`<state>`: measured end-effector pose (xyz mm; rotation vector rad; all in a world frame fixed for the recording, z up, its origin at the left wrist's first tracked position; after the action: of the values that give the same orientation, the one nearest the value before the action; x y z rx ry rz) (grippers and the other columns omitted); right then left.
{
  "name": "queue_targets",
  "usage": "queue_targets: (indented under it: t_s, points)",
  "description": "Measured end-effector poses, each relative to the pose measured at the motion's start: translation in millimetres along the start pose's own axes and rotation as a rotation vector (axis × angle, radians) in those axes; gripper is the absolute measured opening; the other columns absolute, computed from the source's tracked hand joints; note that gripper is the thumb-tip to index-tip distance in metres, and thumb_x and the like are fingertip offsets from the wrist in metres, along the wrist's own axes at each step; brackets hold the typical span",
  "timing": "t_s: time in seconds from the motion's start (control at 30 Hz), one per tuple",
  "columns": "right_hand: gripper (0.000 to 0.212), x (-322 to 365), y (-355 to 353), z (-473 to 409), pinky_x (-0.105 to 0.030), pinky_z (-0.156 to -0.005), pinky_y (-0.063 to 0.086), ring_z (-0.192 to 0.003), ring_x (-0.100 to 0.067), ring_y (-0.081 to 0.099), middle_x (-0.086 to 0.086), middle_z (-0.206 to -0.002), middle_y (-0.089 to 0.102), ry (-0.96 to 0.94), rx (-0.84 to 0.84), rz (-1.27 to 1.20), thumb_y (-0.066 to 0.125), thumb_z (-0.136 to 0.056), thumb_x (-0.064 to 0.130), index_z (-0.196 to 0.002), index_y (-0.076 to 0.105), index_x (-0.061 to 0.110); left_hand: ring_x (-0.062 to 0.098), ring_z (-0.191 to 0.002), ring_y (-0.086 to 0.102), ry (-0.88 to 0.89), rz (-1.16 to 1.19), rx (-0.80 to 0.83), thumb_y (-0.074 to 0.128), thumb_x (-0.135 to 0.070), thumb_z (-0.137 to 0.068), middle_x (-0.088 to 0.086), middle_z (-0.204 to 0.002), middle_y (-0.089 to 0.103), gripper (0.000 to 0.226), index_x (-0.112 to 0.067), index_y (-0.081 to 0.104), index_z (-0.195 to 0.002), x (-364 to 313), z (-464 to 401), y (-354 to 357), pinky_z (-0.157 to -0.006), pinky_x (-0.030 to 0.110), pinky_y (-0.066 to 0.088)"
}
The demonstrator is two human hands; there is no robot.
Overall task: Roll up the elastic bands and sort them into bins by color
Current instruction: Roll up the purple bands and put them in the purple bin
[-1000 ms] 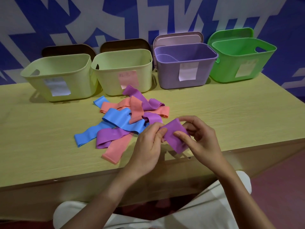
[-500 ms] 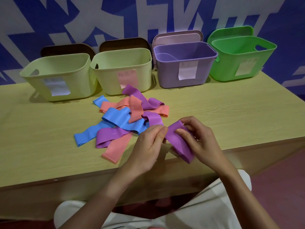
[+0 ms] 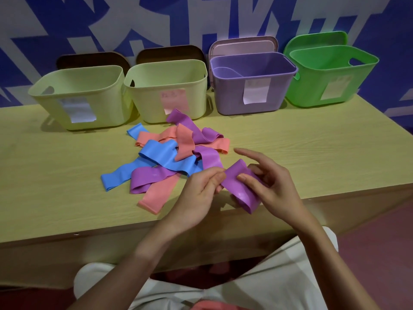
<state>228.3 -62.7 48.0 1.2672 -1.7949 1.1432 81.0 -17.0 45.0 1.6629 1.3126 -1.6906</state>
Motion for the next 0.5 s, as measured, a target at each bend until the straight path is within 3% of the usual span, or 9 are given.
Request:
queue_targets:
  t_s: [0.1,0.3,0.4,0.5]
  points:
    - [0.026,-0.5,1.7,1.1,-0.028,-0.066,0.048,-0.079,-0.017,0.061,0.005,-0.102,0.067,0.004,0.02,0.008,0.061,-0.092,0.011,-0.117,0.062,0.019,0.003,-0.056,0.036,-0.012,0.039,0.044,0.04,-0.015,-0.101,-0.012,-0.057,0.041,0.033,0.004,0.048,-0.075,-0.5,1.2,2.0,-0.056,0.02,0.032]
    - [0.016,-6.6,4.7,4.8,-0.026,-0.069,0.048,-0.08,-0.014,0.063,0.007,-0.093,0.065,0.029,-0.017,0.06,0.06,-0.092,0.018,-0.109,0.061,0.019,0.004,-0.058,0.044,-0.043,0.022,0.002,0.042,-0.018,-0.1,-0.008,-0.058,0.047,0.035,-0.009,0.052,-0.068,3.9,2.3,-1.2,-0.059,0.018,0.037]
    - [0.014,-9.1,5.0,4.0,-0.022,-0.064,0.048,-0.077,-0.01,0.064,0.008,-0.088,0.066,0.046,-0.044,0.042,0.06,-0.091,0.025,-0.105,0.059,0.027,0.016,-0.066,0.051,0.046,-0.059,-0.022,0.046,-0.021,-0.099,0.002,-0.069,0.054,0.027,-0.002,0.063,-0.088,1.2,5.3,-2.4,-0.062,0.027,0.041]
    - [0.013,-7.3,5.8,1.7,-0.02,-0.061,0.046,-0.07,-0.006,0.061,0.005,-0.081,0.066,0.048,-0.068,0.04,0.062,-0.09,0.025,-0.101,0.058,0.031,0.02,-0.07,0.058,0.091,-0.123,-0.026,0.052,-0.022,-0.097,0.008,-0.077,0.063,0.02,-0.007,0.066,-0.098,-2.8,6.7,-1.4,-0.065,0.031,0.046]
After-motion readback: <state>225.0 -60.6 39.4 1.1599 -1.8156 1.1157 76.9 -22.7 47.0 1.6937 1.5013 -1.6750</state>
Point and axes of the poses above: each hand's wrist, its own z-axis away from the middle knuckle, its own y-axis out of the palm, x = y × z, the point moved 5 cm from there along -z, towards the middle knuckle
